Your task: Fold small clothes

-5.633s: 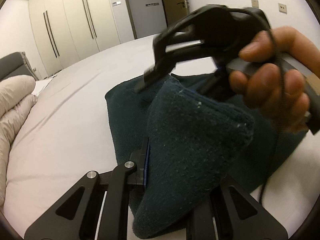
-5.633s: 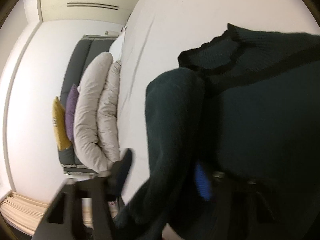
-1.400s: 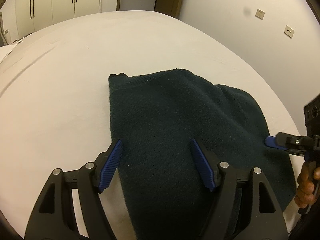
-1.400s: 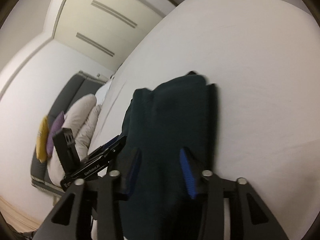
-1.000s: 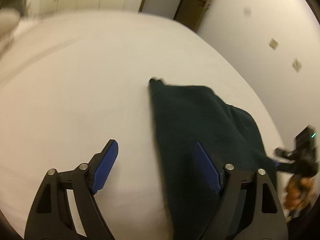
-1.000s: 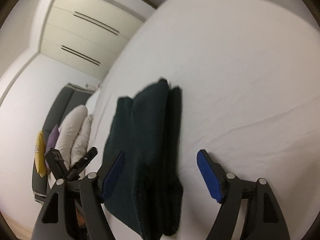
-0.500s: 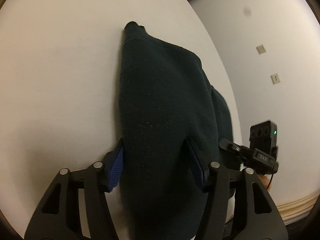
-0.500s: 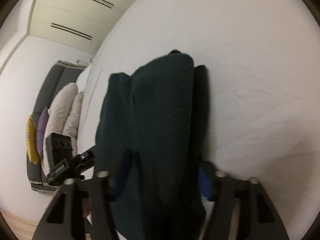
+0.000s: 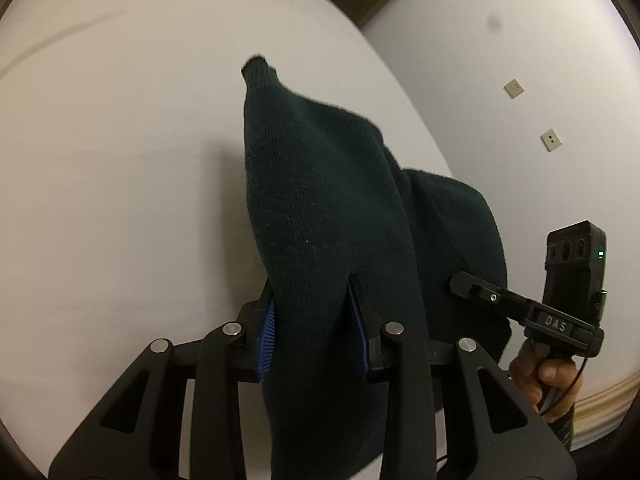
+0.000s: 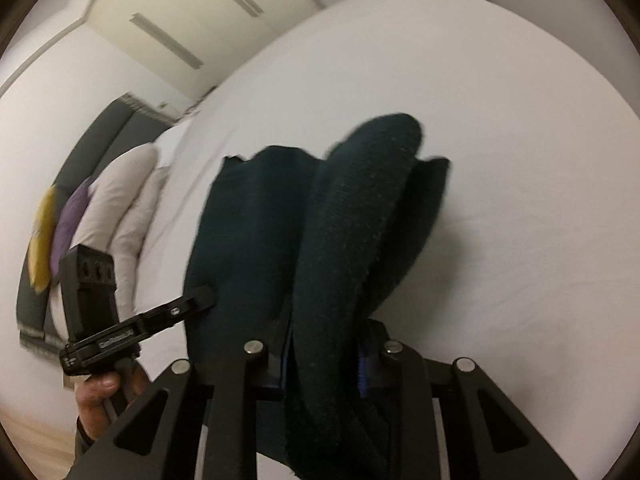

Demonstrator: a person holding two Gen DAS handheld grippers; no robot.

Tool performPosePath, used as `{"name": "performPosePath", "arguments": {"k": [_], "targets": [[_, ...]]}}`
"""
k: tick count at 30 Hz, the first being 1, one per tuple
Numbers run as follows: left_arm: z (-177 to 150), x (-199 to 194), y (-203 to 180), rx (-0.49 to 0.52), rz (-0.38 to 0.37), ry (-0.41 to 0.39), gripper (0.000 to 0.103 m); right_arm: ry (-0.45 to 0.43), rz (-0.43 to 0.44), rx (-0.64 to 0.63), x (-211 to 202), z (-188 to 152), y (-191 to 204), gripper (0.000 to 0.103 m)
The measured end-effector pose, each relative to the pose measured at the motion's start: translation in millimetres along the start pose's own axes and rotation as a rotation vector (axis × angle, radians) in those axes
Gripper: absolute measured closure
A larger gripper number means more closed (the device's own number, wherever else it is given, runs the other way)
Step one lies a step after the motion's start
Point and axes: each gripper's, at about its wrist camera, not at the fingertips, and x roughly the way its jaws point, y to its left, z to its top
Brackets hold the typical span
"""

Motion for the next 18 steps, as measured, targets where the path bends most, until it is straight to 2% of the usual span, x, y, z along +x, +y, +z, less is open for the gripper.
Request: {"name": "performPosePath", "arguments": {"k": [5,8,11,15,18], "targets": [[-34.1,-83.6,-4.0,0.024,0.018,-0.065,0.073,-0.006,0.092,-0.028,-22.7,-29.2,45.9,0.077],[-66.0,-117.4,-1.9,0.04,0.035,-0.084,0.073,0.015,0.133,-0.059,-23.5,-61.9,71.1,0.077],[-102.1,-144.1,11.6,0.034,0.059,-0.088,0.073,0.046,0.16,-0.066,-12.8,-90.4,80.1,0.077],[-138.3,-134.4,47.2,-0.043,0.071,-0.058,0.073,0.096,0.179,-0.031,23.9,-119.3,74.4,0.077],[-163.6,-104.5,73.0,-0.084,0.088,-0.007,0.072,0.147,0.132,0.016,58.5,-139.8,56.7,0.076]]}}
